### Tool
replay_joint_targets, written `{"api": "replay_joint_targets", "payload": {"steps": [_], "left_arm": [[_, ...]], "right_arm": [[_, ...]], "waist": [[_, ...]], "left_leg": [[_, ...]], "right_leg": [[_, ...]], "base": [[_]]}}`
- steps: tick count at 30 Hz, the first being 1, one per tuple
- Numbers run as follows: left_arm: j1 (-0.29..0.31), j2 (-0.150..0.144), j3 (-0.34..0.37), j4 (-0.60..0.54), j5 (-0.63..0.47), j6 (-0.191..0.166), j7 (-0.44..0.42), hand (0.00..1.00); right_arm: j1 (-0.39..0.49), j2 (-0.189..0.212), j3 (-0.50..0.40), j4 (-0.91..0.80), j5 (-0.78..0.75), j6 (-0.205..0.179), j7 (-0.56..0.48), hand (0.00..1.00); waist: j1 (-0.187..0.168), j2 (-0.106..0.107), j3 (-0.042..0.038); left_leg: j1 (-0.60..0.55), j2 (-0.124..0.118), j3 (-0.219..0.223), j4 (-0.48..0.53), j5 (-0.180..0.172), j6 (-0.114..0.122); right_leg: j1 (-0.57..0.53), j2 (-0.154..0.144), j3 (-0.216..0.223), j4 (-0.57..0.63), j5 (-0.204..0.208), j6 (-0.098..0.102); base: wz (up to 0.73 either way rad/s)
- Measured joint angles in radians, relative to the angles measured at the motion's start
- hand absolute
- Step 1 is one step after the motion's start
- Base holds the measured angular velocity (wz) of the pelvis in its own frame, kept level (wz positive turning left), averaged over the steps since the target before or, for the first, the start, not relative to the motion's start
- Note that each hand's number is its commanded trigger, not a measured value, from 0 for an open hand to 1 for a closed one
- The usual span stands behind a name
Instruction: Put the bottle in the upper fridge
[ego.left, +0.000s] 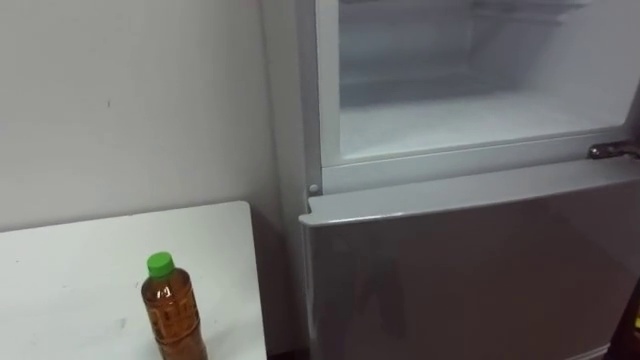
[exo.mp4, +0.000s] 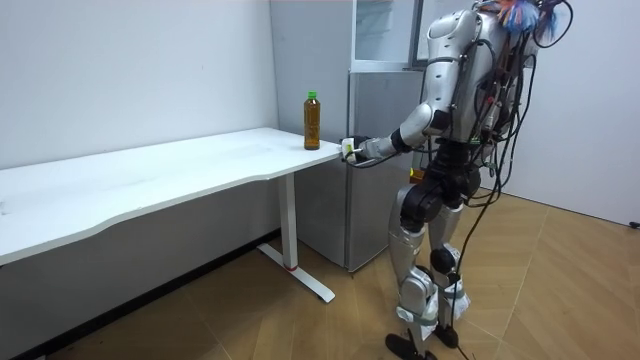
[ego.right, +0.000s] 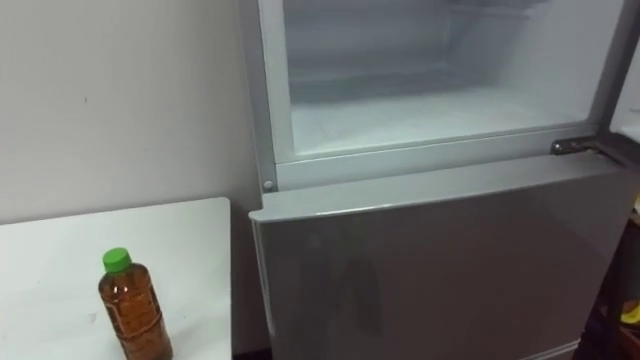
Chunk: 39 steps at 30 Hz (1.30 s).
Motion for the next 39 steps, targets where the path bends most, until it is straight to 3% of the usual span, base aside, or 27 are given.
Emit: {"api": "replay_joint_targets", "payload": {"steps": [4,10,17,19,23,27,29,31,32,34,36,39], "left_arm": [[-0.002,-0.032,0.044,0.075,-0.001,-0.057,0.0,0.0],[-0.003,-0.063,0.089,0.112,-0.001,-0.069,0.001,0.0],[-0.002,-0.064,0.143,0.169,-0.012,-0.088,0.022,0.0],[-0.001,-0.062,0.187,0.228,-0.008,-0.107,0.067,0.0],[-0.001,-0.061,0.227,0.246,-0.008,-0.108,0.111,0.0],[0.024,-0.065,0.288,0.246,-0.002,-0.108,0.188,0.0],[0.036,-0.058,0.345,0.306,0.011,-0.074,0.274,0.0],[0.082,-0.041,0.434,0.473,0.01,0.053,0.395,0.0],[0.098,-0.038,0.448,0.5,0.009,0.084,0.418,0.0],[0.192,-0.037,0.487,0.558,-0.014,0.176,0.502,0.0],[0.223,-0.037,0.5,0.564,-0.039,0.207,0.556,0.0],[0.231,-0.039,0.521,0.581,-0.079,0.216,0.64,0.0]], "right_arm": [[0.012,0.0,-0.003,0.0,-0.007,-0.019,0.001,0.0],[0.042,0.0,-0.004,0.0,-0.008,-0.02,0.0,0.0],[0.084,0.0,-0.012,0.0,-0.008,-0.019,-0.02,0.0],[0.096,0.002,-0.02,0.0,-0.007,-0.016,-0.034,0.0],[0.106,0.003,-0.065,-0.001,-0.006,-0.014,-0.05,0.0],[0.125,0.004,-0.11,-0.005,-0.005,0.002,-0.061,0.0],[0.125,0.006,-0.132,-0.005,-0.009,0.01,-0.07,0.0],[0.122,0.005,-0.158,-0.004,-0.012,0.023,-0.075,0.0],[0.121,0.004,-0.16,-0.004,-0.012,0.026,-0.075,0.0],[0.123,0.001,-0.159,-0.003,-0.012,0.044,-0.075,0.0],[0.122,0.003,-0.159,0.01,-0.009,0.053,-0.074,0.0],[0.097,0.007,-0.157,0.037,-0.005,0.055,-0.059,0.0]], "waist": [[0.004,0.0,-0.0015],[0.022,0.001,-0.0063],[0.036,0.004,-0.009],[0.038,0.002,-0.0103],[0.038,0.003,-0.0105],[0.067,0.009,-0.0118],[0.077,0.014,-0.0126],[0.078,0.018,-0.0146],[0.077,0.018,-0.0146],[0.073,0.012,-0.0125],[0.075,0.01,-0.0089],[0.081,0.018,-0.0052]], "left_leg": [[0.016,0.001,0.0,-0.007,-0.001,-0.002],[0.03,0.002,0.0,-0.01,-0.004,-0.007],[0.052,0.004,-0.003,-0.017,-0.008,-0.013],[0.051,0.003,-0.011,-0.018,-0.008,-0.014],[0.049,0.001,-0.018,-0.017,-0.009,-0.015],[0.059,0.003,-0.031,-0.018,-0.012,-0.02],[0.059,0.003,-0.045,-0.017,-0.014,-0.022],[0.063,0.004,-0.056,-0.014,-0.017,-0.025],[0.062,0.004,-0.057,-0.014,-0.019,-0.026],[0.045,-0.001,-0.088,0.0,-0.024,-0.021],[0.026,-0.003,-0.116,0.013,-0.025,-0.018],[0.014,-0.009,-0.138,0.019,-0.024,-0.014]], "right_leg": [[0.012,0.002,0.002,-0.001,-0.003,-0.001],[0.019,0.006,0.005,-0.001,-0.006,-0.004],[0.036,0.011,0.009,0.001,-0.012,-0.008],[0.037,0.012,0.003,0.001,-0.013,-0.01],[0.037,0.012,-0.001,0.0,-0.014,-0.011],[0.043,0.017,-0.005,-0.003,-0.014,-0.013],[0.053,0.015,-0.025,-0.008,-0.014,-0.014],[0.059,0.017,-0.032,-0.019,-0.014,-0.014],[0.059,0.017,-0.035,-0.02,-0.014,-0.014],[0.06,0.01,-0.059,-0.03,-0.017,-0.009],[0.059,0.004,-0.081,-0.033,-0.018,-0.003],[0.056,0.0,-0.084,-0.03,-0.021,0.001]], "base": [[-0.07],[-0.03],[-0.05],[0.0],[-0.01],[-0.16],[-0.03],[0.11],[0.15],[0.4],[0.62],[0.25]]}}
